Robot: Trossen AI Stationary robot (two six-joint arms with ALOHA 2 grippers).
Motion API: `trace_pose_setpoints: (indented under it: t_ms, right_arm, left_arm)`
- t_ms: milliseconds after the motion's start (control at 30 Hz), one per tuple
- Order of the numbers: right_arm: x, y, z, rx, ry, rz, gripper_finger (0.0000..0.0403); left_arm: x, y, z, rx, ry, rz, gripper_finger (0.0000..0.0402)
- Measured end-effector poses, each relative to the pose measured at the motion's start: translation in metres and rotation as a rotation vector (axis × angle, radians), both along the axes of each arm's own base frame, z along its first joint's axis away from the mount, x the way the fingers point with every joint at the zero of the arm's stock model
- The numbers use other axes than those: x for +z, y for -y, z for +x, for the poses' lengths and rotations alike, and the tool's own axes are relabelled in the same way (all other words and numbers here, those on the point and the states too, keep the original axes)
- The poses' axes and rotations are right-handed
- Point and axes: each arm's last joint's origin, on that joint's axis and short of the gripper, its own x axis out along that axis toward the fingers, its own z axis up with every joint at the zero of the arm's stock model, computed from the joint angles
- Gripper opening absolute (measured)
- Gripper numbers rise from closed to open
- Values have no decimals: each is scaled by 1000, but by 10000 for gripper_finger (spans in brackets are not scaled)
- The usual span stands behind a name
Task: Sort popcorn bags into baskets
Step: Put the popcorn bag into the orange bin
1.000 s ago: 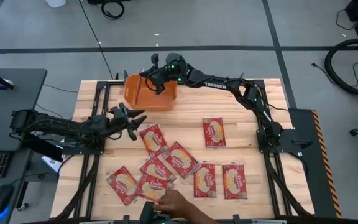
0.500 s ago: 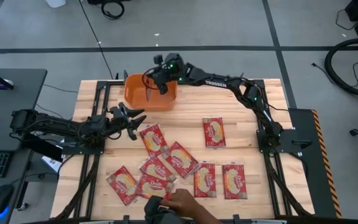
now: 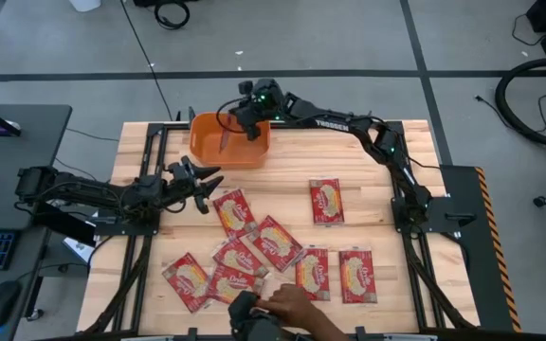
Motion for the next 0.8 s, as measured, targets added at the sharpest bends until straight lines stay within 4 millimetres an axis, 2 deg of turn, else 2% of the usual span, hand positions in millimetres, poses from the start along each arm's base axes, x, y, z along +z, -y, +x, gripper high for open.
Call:
trace_pose_setpoints:
  t_ms: [200,367,500,633,800]
  right_arm:
    - [11,2,-13,36,-56,2,8]
    - [3,3,-8,178,-14,20,8]
    - [-15,2,7,253,67,43,8]
    - [-24,-3,16,200,59,-7,8]
    - [-28,-7,11,91,-95,-61,8]
  left_arm:
    - [-1,0,0,0,-15,1,158]
    - [-1,0,0,0,-16,3,158]
    - [-2,0,0,0,-22,3,158]
    - [-4,0,0,3,-40,-1,158]
    - [-5,-1,1,3,-56,-6,158]
